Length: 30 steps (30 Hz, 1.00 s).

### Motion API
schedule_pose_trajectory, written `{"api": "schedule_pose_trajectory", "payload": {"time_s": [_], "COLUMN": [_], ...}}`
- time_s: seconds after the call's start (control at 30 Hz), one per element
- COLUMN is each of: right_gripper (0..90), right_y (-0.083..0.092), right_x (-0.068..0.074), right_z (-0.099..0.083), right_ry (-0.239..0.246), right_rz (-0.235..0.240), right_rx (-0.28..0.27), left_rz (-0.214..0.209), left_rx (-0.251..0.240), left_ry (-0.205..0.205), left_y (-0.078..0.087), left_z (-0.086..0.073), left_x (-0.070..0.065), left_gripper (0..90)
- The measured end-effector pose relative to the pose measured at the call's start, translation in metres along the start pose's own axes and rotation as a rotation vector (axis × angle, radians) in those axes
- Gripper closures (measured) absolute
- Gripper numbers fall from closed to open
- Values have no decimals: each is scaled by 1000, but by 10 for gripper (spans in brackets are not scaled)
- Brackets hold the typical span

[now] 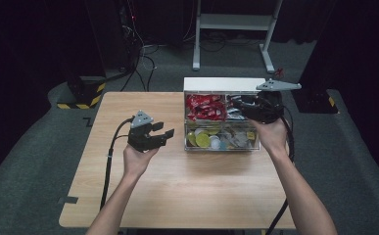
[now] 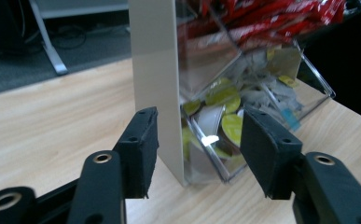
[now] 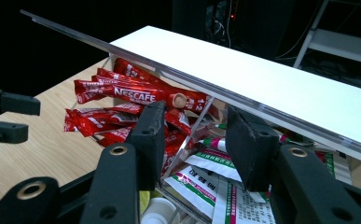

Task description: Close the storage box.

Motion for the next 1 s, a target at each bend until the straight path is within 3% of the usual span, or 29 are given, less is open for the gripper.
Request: {"api": "schedule_pose_trajectory", "payload": {"time_s": [0.13,0.27,0.43,1.0], "right_gripper": [577,577,577,571], "right_y": [0,0,0,1], "right_x": [0,0,-1,0], "right_z": [0,0,0,0], "right_ry": [-2,-2,-3,-2], "right_rz": [1,4,5,3], "right_rx": [1,0,1,5], "left_rz": [-5,-43,-84,-109], "left_rx": [5,-1,-23,-46], "left_ry": [-21,-2,-8,-6], "left_y": [-4,-7,-13,-32], "left_z": [10,19,33,60], "left_x": [-2,-6,-11,-15], "left_gripper": [484,487,509,543]}}
Point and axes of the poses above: each handheld gripper's, and its own axes: y roughly backward along the jaws, z roughly out of its top, x roughly to its left, the point moved 3 cm from there along -y, roughly forward along the jaws, and after that the axes turned 8 degrees about -z, right-handed, at the moved point
